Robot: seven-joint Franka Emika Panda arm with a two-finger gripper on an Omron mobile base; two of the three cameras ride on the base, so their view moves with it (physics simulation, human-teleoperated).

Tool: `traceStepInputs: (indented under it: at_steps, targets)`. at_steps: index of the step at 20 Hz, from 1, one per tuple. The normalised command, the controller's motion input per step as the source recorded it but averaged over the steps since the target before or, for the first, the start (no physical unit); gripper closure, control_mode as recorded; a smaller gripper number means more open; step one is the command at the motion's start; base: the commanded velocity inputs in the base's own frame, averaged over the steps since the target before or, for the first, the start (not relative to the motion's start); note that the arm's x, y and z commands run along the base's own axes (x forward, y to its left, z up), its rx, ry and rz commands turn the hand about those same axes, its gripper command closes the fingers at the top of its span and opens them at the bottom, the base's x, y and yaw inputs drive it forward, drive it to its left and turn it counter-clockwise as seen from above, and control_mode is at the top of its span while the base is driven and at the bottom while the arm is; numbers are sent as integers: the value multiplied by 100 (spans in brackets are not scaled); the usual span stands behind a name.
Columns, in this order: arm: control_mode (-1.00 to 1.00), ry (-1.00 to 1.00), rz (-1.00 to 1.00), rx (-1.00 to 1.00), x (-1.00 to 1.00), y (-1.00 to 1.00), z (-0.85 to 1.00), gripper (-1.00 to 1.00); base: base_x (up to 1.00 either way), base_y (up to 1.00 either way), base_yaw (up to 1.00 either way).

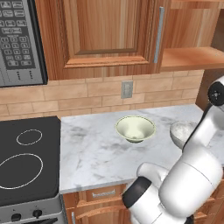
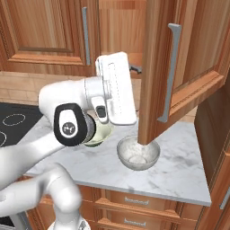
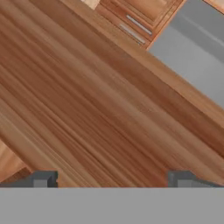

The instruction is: Open the cabinet. Pick the bowls from the counter and place them in the cabinet. Then close the cabinet.

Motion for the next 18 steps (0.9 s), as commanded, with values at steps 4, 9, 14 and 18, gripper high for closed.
traceStepInputs:
  at_steps: [4,9,14,18]
  targets:
    - [-100,-2,0,-2,-45,57,-3,-100,0,0,0]
    - [-100,-1,2,-12,-50,83,9,-100,0,0,0]
    - [-100,37,6,-20,-22,36,89,-100,0,0,0]
    - [-100,61,14,-25,-5,61,87,-100,0,0,0]
